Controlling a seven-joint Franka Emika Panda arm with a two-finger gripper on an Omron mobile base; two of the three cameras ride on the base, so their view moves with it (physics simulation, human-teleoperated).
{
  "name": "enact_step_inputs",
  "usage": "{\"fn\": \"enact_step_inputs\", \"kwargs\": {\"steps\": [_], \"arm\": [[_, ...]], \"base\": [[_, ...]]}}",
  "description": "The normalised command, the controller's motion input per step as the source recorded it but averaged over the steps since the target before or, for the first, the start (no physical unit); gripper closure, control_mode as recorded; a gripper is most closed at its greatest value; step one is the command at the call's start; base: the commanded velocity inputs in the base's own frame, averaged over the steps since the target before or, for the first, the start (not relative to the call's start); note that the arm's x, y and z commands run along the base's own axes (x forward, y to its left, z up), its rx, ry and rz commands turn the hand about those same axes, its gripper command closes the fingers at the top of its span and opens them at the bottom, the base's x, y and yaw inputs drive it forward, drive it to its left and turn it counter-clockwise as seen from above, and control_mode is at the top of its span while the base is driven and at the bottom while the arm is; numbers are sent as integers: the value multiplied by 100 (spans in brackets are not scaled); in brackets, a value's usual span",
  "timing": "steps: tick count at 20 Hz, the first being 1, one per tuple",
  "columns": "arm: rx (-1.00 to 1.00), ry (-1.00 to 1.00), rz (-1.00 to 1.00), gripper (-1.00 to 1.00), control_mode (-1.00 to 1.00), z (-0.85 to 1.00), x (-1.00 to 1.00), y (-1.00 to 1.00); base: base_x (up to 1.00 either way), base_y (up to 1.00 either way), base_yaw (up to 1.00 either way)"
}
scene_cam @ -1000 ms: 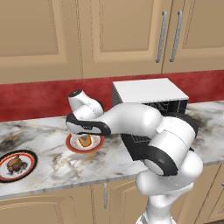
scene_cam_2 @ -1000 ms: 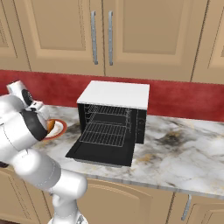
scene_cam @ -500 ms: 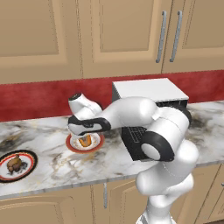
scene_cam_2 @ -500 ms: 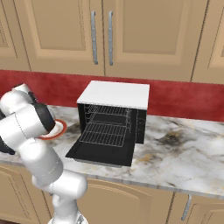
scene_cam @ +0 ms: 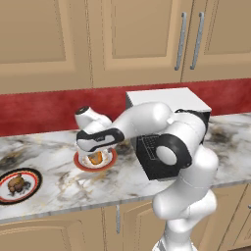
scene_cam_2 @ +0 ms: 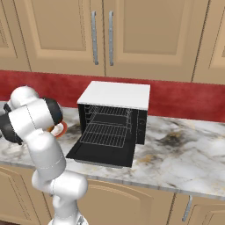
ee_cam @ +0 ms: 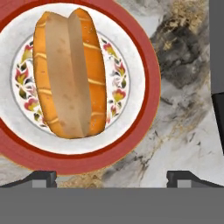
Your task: Open the toaster oven door. Place the hotdog bun on the bottom rack in the toaster oven and place the chicken drumstick on the top rack.
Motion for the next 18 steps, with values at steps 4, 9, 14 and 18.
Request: {"fn": "enact_step_inputs", "kwargs": {"steps": [4,9,14,18], "arm": [[0,0,0,-100,-100,-13,12,11],[0,0,0,-100,-100,-19,16,8],[0,0,0,-100,-100,-21,22,2],[0,0,0,-100,-100,-15,24,3]], "base": [[0,0,0],[0,0,0],[0,0,0],[0,0,0]]}}
